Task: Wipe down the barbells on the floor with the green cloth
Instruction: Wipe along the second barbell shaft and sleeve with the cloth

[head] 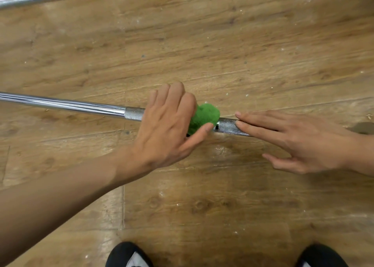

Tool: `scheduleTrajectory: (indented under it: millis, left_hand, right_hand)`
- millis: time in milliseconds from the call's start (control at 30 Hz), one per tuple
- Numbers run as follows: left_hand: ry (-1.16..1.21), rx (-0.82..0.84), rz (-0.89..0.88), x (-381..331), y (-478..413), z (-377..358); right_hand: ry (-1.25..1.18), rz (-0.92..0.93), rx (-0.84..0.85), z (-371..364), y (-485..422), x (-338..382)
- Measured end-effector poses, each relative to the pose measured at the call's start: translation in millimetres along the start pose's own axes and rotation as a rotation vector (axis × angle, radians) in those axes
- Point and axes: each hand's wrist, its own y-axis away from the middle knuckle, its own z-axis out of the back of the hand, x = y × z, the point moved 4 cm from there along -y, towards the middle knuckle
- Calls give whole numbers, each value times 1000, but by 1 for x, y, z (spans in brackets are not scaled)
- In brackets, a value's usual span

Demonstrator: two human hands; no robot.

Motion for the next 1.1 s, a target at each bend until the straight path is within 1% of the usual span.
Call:
scheduleTrajectory:
  millis: [100, 200, 233, 300, 367, 433, 533, 633, 767, 833, 867, 900, 933, 967, 1000, 1033, 1100]
  left_hand:
    - [125, -99, -16, 9, -4, 19]
    - [157, -146, -56, 8, -4, 21]
    - [160, -111, -42, 7, -3, 14]
    - [134, 66, 5, 6, 1, -11]
    - [-15, 226, -37, 10, 6, -36]
    - [-120, 287, -109, 15, 6, -46]
    - [-59, 302, -118, 20, 1, -48]
    - [2, 228, -131, 21, 1, -47]
    - [168, -4, -27, 16, -2, -23]
    - [237, -110, -58, 11, -2, 0]
    - [269, -137, -77, 9, -1, 7]
    - [294, -129, -79, 7, 0, 11]
    - [302, -75, -53, 5, 1, 8]
    - [274, 11, -2, 4, 1, 1]
    - [195, 95, 56, 3, 2, -10]
    - [82, 144, 98, 2, 2, -22]
    - [-71, 175, 93, -2, -3, -39]
  right_hand:
    - [-3, -8, 10, 0, 0, 1]
    - [-18, -28, 28, 0, 0, 0]
    - [-19, -33, 30, 0, 0, 0]
    - [-20, -39, 30, 1, -1, 0]
    - [-21, -47, 33, 1, -1, -1]
    - [-18, -58, 35, 1, -1, -2]
    - [-10, -72, 44, 3, -2, -3]
    - [-7, -80, 52, 2, -1, -4]
    - [5, -104, 68, 1, -2, -3]
    - [6, -106, 73, 0, -2, -3]
    - [11, -107, 75, 0, -2, -4]
    - [16, -109, 80, -1, -2, -4]
    - [19, -113, 88, -1, -2, -4]
    - [19, -117, 94, -1, -2, -4]
    - [16, -119, 96, 0, -2, -4]
    - [11, -121, 95, 0, -2, -3]
    - [0, -124, 86, 1, -2, -4]
